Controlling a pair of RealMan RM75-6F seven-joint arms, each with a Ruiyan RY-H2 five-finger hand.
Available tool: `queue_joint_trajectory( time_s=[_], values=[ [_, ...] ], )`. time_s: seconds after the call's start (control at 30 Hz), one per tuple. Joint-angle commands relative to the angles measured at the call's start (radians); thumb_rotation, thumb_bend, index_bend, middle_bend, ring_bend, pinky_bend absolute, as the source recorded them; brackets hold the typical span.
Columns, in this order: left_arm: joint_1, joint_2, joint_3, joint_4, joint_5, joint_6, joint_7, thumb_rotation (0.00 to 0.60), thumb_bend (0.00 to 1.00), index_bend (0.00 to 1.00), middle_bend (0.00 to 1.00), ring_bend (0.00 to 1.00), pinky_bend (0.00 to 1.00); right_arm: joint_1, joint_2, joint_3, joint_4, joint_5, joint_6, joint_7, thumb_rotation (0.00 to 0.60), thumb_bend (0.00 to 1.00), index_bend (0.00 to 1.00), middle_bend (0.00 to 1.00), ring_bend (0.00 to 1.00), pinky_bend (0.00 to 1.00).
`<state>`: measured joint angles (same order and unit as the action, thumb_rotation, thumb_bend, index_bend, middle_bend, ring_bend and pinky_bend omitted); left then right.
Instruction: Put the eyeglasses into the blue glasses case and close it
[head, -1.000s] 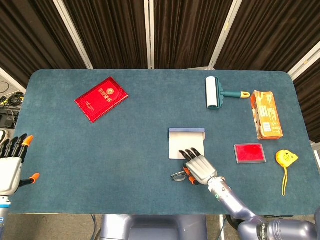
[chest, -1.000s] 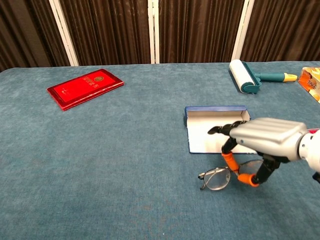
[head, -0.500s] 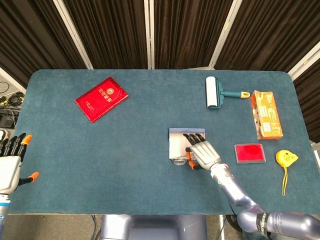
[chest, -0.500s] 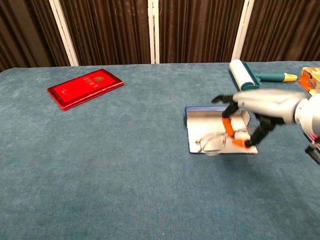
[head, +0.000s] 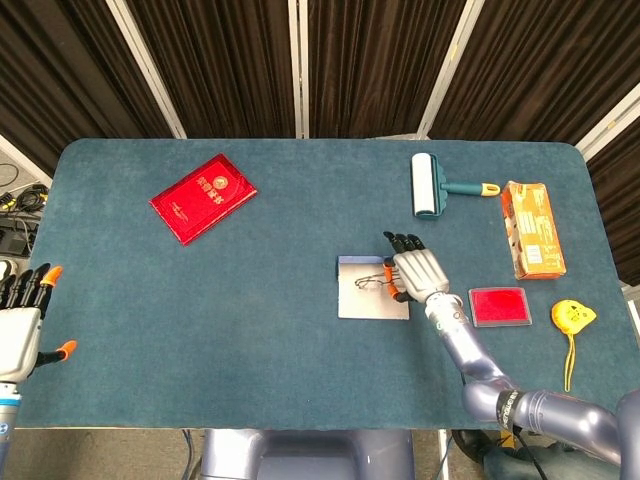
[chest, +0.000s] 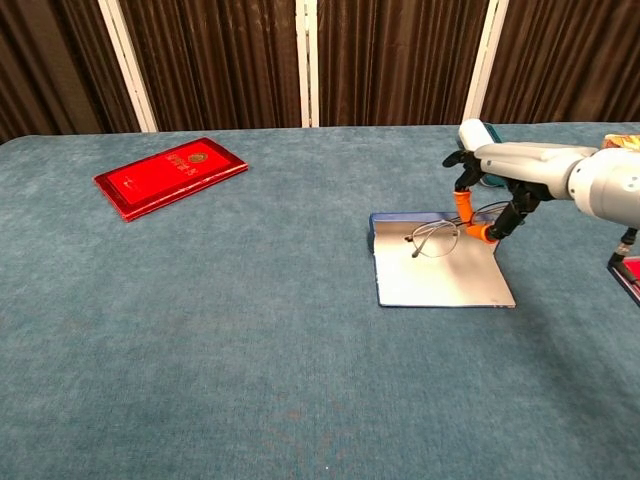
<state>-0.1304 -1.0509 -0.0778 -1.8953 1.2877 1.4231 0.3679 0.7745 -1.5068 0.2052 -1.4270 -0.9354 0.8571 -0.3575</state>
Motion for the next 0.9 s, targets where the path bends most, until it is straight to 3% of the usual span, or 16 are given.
queue_joint_trajectory(
  time_s=[0.03, 0.57, 0.63, 0.73, 0.8, 0.9],
  values=[
    [-0.003, -0.001, -0.003, 0.003, -0.012, -0.004, -0.002, 0.6, 0.0, 0.0, 0.0, 0.0, 0.0, 0.019, -0.033, 0.001, 0.036, 0.012, 0.004, -0.025, 0.6, 0.37, 0.69, 0.0, 0.0, 0.0],
    [-0.01, 0.005, -0.006, 0.006, -0.033, -0.011, -0.016, 0.6, 0.0, 0.0, 0.0, 0.0, 0.0, 0.066, -0.148, 0.035, 0.108, 0.151, 0.077, -0.154, 0.6, 0.36, 0.66, 0.0, 0.0, 0.0],
    [-0.011, 0.006, -0.005, 0.006, -0.032, -0.012, -0.016, 0.6, 0.0, 0.0, 0.0, 0.0, 0.0, 0.069, -0.15, 0.035, 0.101, 0.162, 0.075, -0.162, 0.6, 0.36, 0.54, 0.0, 0.0, 0.0],
    [-0.01, 0.007, -0.004, 0.005, -0.032, -0.01, -0.018, 0.6, 0.0, 0.0, 0.0, 0.0, 0.0, 0.073, -0.149, 0.032, 0.088, 0.182, 0.075, -0.183, 0.6, 0.31, 0.23, 0.0, 0.0, 0.0],
    [-0.01, 0.008, -0.005, 0.005, -0.032, -0.009, -0.02, 0.6, 0.0, 0.0, 0.0, 0.0, 0.0, 0.074, -0.146, 0.03, 0.076, 0.184, 0.083, -0.191, 0.6, 0.26, 0.07, 0.0, 0.0, 0.0],
    [-0.011, 0.008, -0.003, 0.005, -0.032, -0.009, -0.021, 0.6, 0.0, 0.0, 0.0, 0.0, 0.0, 0.067, -0.129, 0.026, 0.044, 0.166, 0.097, -0.187, 0.6, 0.19, 0.0, 0.0, 0.0, 0.0]
  ],
)
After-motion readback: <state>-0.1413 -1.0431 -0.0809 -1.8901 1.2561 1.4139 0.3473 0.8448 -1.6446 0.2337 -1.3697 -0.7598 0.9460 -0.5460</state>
